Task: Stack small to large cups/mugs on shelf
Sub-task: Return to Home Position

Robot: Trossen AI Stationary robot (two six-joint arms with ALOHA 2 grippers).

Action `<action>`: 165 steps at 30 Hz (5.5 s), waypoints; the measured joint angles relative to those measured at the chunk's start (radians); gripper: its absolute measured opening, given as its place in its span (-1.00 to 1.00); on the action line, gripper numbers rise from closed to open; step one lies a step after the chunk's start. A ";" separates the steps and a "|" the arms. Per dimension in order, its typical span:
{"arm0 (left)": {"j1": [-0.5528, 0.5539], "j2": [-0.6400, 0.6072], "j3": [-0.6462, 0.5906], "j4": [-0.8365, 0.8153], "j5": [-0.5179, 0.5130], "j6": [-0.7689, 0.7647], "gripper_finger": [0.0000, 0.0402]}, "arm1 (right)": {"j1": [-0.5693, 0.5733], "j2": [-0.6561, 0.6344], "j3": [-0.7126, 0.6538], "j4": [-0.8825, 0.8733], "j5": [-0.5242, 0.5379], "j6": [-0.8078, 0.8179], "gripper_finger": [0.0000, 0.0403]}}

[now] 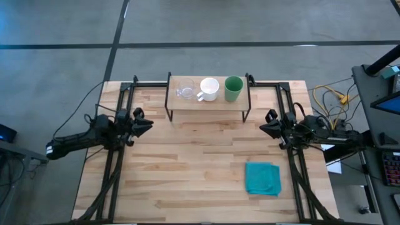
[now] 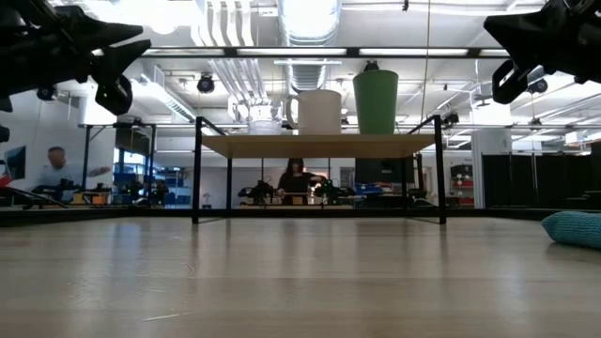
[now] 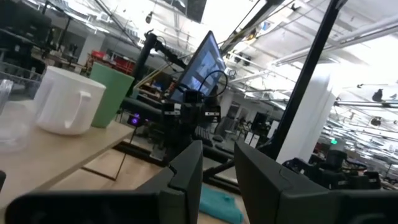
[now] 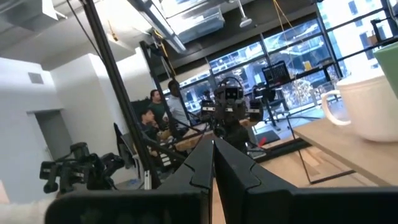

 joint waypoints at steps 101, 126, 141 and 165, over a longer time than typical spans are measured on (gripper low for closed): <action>0.001 0.006 -0.003 -0.243 -0.084 -0.052 -0.60 | 0.000 0.018 0.001 -0.298 0.057 0.167 -0.96; 0.001 0.006 -0.003 -0.243 -0.085 -0.052 -0.60 | 0.000 0.018 0.001 -0.298 0.057 0.167 -0.96; 0.001 0.006 -0.003 -0.243 -0.085 -0.052 -0.60 | 0.000 0.018 0.001 -0.298 0.057 0.167 -0.96; 0.001 0.006 -0.003 -0.243 -0.085 -0.052 -0.60 | 0.000 0.018 0.001 -0.298 0.057 0.167 -0.96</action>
